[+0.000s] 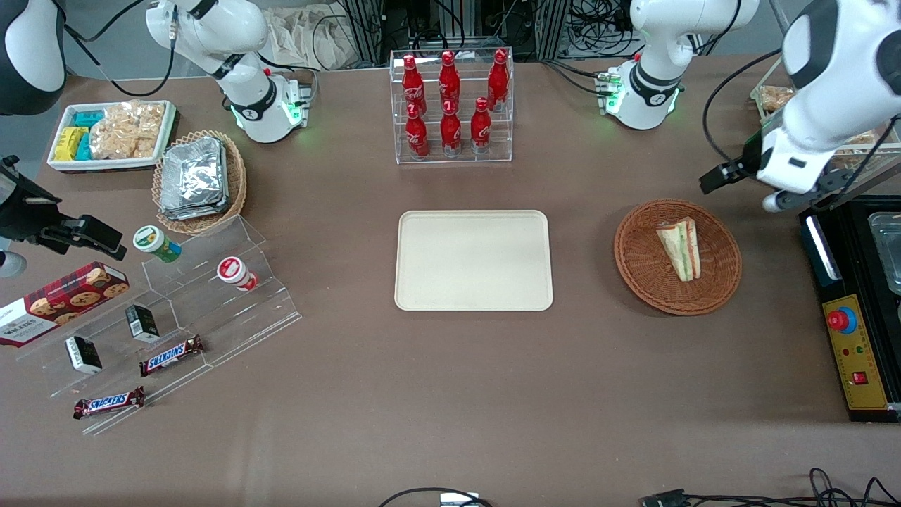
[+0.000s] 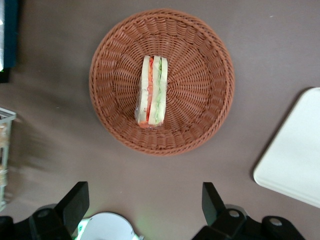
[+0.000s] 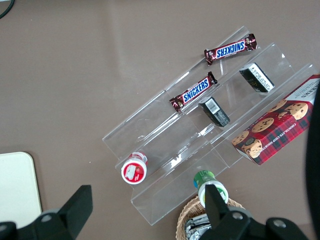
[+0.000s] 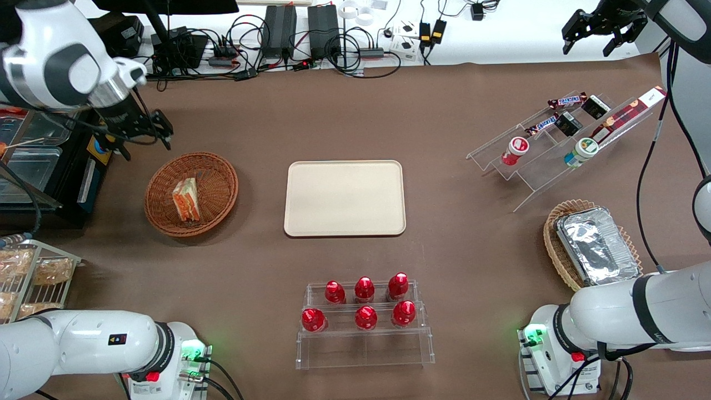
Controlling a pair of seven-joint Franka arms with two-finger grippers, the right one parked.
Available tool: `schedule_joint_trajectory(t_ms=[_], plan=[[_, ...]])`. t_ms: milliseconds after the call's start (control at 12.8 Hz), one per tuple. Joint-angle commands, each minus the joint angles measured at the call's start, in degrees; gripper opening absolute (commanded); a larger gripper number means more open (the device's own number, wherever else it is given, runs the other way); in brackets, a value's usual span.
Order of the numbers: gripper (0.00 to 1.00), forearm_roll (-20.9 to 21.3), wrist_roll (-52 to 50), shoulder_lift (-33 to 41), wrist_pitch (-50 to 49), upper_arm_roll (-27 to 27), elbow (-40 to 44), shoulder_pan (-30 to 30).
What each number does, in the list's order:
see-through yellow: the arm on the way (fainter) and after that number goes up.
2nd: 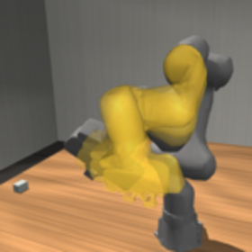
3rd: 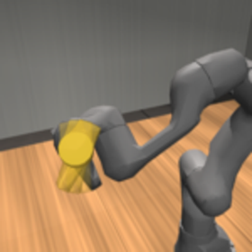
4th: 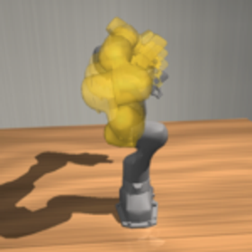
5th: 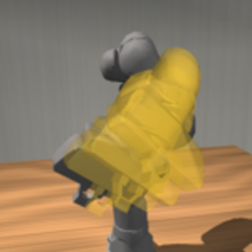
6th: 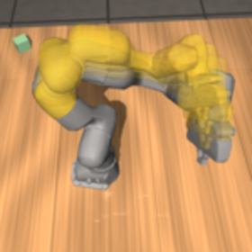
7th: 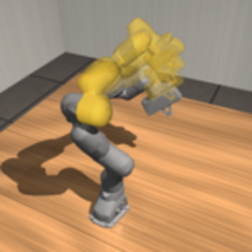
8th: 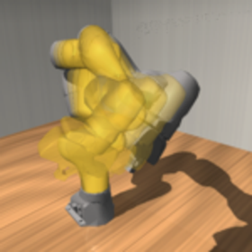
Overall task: Place sandwich from basket to tray
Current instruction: 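Move the left gripper down over the wrapped sandwich in the wicker basket, then close the left gripper on the sandwich's wrapped edge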
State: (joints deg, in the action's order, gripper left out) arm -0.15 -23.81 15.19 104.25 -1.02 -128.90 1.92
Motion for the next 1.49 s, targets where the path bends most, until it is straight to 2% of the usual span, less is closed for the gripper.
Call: schedule_joint_trajectory(t_ms=[0, 314, 549, 627, 941, 1020, 1098, 1176, 1255, 1333, 1412], plan=[[1.0, 0.4, -1.4, -1.6, 9.6, 0.0, -7.0, 0.0], [1.0, 4.4, -1.4, -11.7, 22.1, 0.1, -10.6, -0.2], [1.0, 4.8, -1.2, -16.0, 29.3, 0.1, -13.6, -0.2], [1.0, 6.4, -1.2, -17.6, 31.6, 0.1, -14.1, -0.2], [0.99, 8.8, -0.9, -20.4, 34.5, 1.9, -14.1, -0.2], [0.91, 8.8, -0.8, -20.5, 34.5, 1.9, -14.1, -0.2], [0.69, 8.8, -0.6, -20.4, 34.5, 2.0, -14.1, -0.2], [0.31, 8.8, -0.6, -20.4, 34.5, 1.9, -14.1, -0.2], [0.06, 8.8, -0.6, -20.4, 34.4, 2.0, -14.1, -0.2], [0.0, 8.8, -0.6, -20.4, 34.4, 2.1, -14.0, -0.2], [0.0, 8.8, -0.6, -20.2, 34.3, 2.1, -14.0, -0.2]])
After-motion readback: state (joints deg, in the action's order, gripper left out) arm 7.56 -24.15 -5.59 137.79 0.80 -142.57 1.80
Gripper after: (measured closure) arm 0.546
